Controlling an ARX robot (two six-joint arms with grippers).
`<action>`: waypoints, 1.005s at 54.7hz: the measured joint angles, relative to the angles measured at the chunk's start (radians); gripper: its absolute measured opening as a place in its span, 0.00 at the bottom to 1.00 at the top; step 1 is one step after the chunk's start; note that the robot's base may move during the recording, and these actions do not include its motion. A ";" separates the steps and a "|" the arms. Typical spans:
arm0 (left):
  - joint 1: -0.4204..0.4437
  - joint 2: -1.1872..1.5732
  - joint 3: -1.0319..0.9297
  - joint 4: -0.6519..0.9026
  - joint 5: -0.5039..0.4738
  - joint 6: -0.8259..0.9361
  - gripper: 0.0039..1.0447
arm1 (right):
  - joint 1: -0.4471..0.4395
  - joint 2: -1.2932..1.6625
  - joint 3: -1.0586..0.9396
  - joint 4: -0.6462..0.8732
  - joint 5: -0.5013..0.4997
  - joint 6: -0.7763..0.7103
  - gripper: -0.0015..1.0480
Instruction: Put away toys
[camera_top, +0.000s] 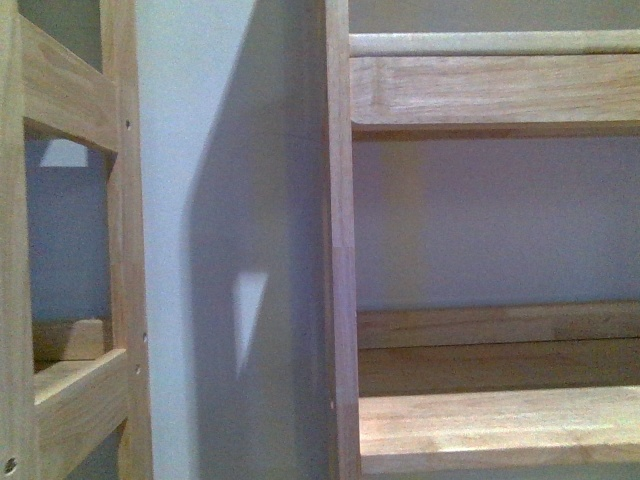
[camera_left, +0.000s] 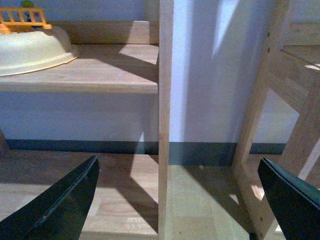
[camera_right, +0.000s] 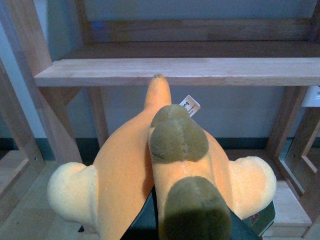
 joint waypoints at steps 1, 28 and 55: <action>0.000 0.000 0.000 0.000 0.000 0.000 0.94 | 0.000 0.000 0.000 0.000 0.000 0.000 0.06; 0.000 0.001 0.000 0.000 0.000 0.000 0.94 | 0.115 0.059 0.013 0.073 0.318 0.074 0.06; 0.000 0.001 0.000 0.000 0.000 0.000 0.94 | 0.521 0.453 0.566 0.244 0.763 -0.183 0.06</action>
